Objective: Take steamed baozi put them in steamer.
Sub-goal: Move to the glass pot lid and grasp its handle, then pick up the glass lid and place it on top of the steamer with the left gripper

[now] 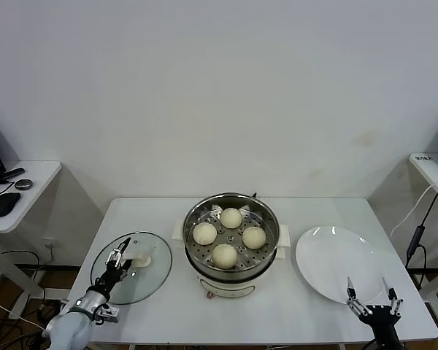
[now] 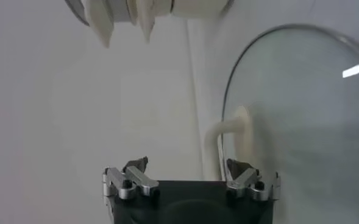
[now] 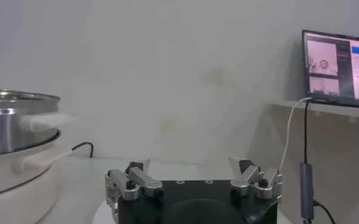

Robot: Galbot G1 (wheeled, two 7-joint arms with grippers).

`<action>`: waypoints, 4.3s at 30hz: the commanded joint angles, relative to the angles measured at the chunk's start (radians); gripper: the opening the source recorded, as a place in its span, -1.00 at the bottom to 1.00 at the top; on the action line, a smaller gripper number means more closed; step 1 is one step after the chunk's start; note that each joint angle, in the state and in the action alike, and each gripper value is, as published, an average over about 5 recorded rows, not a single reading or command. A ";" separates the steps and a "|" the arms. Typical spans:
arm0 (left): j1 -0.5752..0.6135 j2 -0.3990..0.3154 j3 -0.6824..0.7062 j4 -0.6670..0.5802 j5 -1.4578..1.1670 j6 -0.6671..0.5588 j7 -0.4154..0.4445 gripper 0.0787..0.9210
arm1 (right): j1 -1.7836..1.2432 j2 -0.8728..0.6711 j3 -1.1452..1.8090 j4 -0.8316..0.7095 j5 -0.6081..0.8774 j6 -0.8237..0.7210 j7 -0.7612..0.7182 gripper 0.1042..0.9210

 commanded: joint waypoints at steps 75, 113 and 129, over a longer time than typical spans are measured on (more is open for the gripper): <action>-0.419 -0.139 0.817 -0.507 -0.016 0.996 0.529 -0.78 | 0.079 0.045 -0.175 -0.118 -0.341 0.064 0.094 0.76; -0.351 -0.197 0.820 -0.441 0.048 0.992 0.526 -0.78 | 0.074 0.021 -0.186 -0.117 -0.284 0.055 0.077 0.76; -0.313 -0.219 0.803 -0.434 0.075 0.949 0.497 -0.78 | 0.067 0.021 -0.186 -0.107 -0.283 0.056 0.075 0.76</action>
